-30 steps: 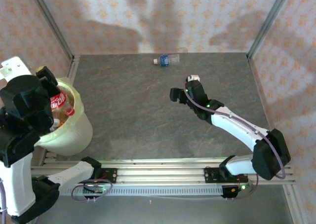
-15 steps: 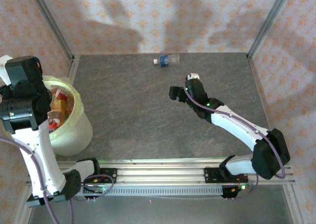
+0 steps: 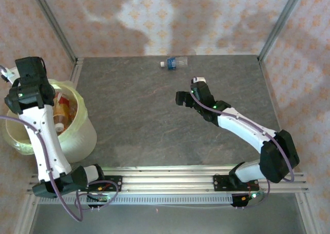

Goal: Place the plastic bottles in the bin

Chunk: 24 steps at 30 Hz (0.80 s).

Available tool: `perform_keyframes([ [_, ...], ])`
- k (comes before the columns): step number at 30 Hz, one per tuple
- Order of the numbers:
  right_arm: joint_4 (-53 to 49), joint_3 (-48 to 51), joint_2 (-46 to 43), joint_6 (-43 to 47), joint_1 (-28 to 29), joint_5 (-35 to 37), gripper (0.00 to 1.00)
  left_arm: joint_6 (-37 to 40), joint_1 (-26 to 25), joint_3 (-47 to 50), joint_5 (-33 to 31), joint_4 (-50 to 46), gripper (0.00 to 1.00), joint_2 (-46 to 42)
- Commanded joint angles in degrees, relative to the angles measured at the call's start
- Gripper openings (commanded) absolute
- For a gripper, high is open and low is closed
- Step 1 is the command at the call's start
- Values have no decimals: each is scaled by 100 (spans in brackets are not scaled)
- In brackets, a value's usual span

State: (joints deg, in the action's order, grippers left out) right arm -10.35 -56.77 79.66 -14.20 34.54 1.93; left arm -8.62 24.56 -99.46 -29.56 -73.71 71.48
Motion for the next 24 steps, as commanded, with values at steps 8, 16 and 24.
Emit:
perform_keyframes([
  [8, -222, -237, 155, -91, -35, -44, 99, -113, 119, 775, 600, 420, 79, 126],
  [16, -276, -238, 258, -125, -30, -52, 99, -330, 137, -374, 896, -95, 97, 99],
  [24, -405, -434, 461, -238, -35, -158, 99, -568, 133, -565, 2303, 81, 97, -218],
])
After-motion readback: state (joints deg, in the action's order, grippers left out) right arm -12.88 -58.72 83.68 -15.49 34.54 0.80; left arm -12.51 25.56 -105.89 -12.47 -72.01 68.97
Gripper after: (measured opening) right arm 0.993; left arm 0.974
